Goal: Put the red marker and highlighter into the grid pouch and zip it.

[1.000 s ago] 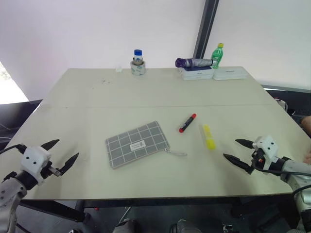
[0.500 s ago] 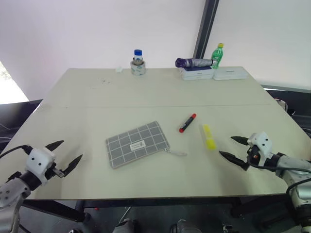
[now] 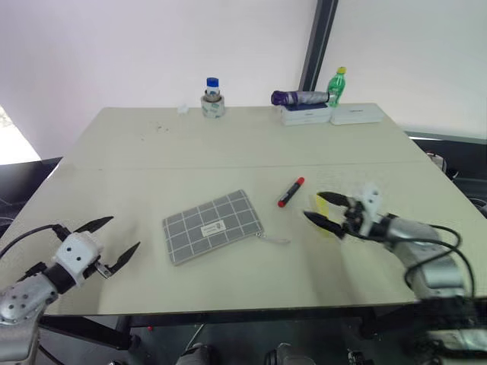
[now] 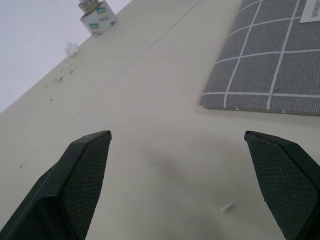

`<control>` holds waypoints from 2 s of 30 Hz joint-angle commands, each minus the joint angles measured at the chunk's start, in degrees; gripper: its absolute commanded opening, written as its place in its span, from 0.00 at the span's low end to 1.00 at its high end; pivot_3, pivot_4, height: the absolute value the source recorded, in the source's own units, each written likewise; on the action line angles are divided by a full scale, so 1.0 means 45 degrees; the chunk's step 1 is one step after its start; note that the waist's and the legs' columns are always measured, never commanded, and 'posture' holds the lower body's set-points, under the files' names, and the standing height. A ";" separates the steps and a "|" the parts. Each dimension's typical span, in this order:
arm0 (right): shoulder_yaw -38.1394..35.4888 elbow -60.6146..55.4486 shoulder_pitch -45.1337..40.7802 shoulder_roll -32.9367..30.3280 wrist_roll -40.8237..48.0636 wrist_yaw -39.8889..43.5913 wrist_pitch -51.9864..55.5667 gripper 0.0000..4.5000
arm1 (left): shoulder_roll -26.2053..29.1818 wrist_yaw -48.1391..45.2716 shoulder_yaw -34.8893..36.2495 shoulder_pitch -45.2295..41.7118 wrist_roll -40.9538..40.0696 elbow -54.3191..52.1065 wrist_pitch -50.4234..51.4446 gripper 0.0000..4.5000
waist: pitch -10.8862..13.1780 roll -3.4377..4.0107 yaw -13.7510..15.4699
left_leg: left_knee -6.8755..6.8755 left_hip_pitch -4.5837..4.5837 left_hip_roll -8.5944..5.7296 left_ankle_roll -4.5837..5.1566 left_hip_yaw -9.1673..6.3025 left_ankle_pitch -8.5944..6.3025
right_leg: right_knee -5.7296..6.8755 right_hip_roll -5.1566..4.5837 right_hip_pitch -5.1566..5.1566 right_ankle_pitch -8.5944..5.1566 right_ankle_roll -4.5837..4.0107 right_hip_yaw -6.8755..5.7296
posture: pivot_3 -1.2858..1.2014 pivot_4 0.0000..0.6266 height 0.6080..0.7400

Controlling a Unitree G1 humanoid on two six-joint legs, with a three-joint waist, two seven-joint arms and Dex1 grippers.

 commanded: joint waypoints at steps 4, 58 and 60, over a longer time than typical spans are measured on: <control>0.1736 0.0171 -0.1393 0.1507 -0.1547 -0.1193 -0.0299 0.01 | 0.0786 0.0280 -0.0388 -0.0084 0.1796 0.0532 -0.2802 1.00 | 0.0000 -0.0001 0.0054 | 0.0000 -0.0016 -0.0003 0.0003 0.0011 -0.0002 | 0.0000 -0.0002 -0.0013 0.0000 0.0001 -0.0010 | 0.52 0.24 0.98; 0.4214 0.3629 -0.2707 0.2795 -0.5774 -0.2647 -0.2851 0.00 | 0.2840 0.5604 -0.6034 -0.4504 0.8119 0.5840 -0.9948 1.00 | -0.0008 0.0023 0.0013 | -0.0015 -0.0009 0.0003 -0.0079 0.0061 0.0052 | 0.0021 0.0039 -0.0030 0.0002 0.0010 -0.0005 | 0.52 0.24 0.98; 0.4221 0.3640 -0.2756 0.2790 -0.5796 -0.2633 -0.2882 0.00 | 0.2845 0.5602 -0.6051 -0.4534 0.8160 0.5787 -0.9892 1.00 | -0.0008 0.0023 0.0023 | -0.0014 -0.0009 0.0002 -0.0080 0.0064 0.0053 | 0.0021 0.0039 -0.0030 0.0002 0.0010 -0.0004 | 0.52 0.24 0.98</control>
